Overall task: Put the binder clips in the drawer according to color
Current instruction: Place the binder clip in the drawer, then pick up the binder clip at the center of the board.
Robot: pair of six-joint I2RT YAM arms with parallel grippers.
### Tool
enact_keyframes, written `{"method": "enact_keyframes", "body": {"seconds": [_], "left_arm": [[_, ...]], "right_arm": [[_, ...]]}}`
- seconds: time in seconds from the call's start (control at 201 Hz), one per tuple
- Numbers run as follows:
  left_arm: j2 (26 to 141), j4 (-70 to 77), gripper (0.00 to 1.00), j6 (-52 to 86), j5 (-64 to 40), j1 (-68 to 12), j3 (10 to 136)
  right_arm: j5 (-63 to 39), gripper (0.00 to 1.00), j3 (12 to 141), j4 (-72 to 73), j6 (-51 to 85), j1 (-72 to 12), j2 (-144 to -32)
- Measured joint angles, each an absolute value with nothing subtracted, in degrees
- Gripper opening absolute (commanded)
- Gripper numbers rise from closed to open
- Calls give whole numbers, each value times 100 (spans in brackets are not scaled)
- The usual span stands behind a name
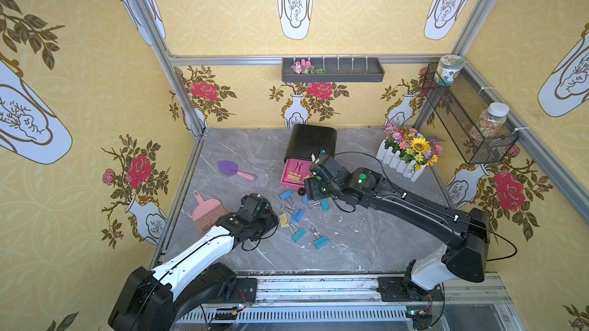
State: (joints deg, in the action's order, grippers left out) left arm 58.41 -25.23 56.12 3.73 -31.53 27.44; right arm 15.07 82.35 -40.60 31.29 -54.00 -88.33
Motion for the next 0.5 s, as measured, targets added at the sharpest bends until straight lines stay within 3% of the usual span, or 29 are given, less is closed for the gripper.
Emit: {"method": "enact_keyframes", "body": {"seconds": [0.209,0.503], "left_arm": [[5408,-2265,63,6031,552,-3151,2263],[5264,-1474,44,6405,757,-3076,1835]], "right_arm": [[1396,79,8053,-3970,3177,-5393,-8750],[1339,80,7896,-3881,3177,-5398,-8523]]}}
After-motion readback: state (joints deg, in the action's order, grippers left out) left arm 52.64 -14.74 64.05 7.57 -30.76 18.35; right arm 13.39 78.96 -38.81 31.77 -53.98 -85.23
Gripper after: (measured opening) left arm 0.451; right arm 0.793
